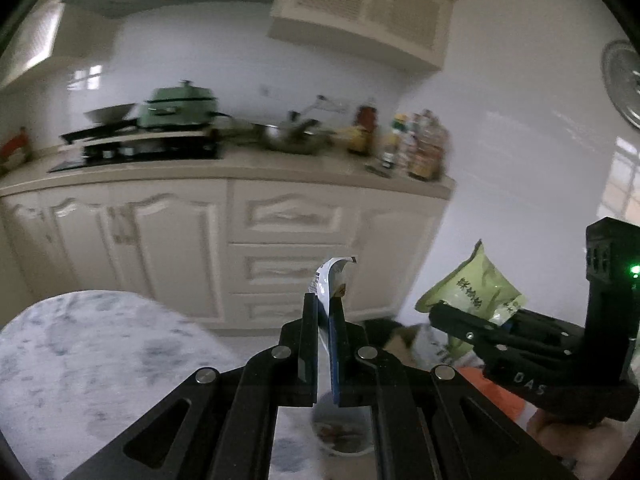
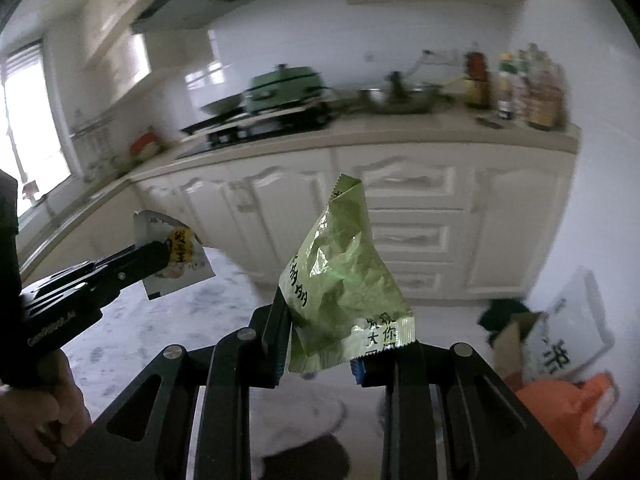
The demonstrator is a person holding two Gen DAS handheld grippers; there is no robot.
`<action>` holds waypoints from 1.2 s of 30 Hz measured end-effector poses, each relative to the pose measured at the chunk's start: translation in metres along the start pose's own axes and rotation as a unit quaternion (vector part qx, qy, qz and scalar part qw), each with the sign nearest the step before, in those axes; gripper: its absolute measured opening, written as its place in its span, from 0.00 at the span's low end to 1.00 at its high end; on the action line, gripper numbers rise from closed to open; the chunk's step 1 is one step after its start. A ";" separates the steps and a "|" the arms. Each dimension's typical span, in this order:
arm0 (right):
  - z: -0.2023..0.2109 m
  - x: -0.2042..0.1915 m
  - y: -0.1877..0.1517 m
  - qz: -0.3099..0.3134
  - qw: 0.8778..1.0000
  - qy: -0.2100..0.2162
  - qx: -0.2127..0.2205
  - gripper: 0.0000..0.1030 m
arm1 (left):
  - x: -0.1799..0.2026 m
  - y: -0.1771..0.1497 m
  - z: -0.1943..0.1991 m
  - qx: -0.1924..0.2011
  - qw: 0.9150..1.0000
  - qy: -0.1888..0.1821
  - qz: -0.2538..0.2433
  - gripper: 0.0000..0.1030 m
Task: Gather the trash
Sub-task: 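Lift the wrapper and green pouch and carry them to the blue bucket, then open both grippers above the blue bucket to drop the trash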
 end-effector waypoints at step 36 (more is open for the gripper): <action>-0.137 0.206 -0.106 -0.177 0.971 -0.068 -0.146 0.97 | 0.091 0.020 -0.358 -0.220 0.974 0.003 -0.054 0.89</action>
Point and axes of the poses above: each gripper's, at about its wrist camera, not at the fingertips, and z roughly against the way its jaws point, x to its right, y to its top, the point moved 3 cm from there along -z, roughly the way its jaws point
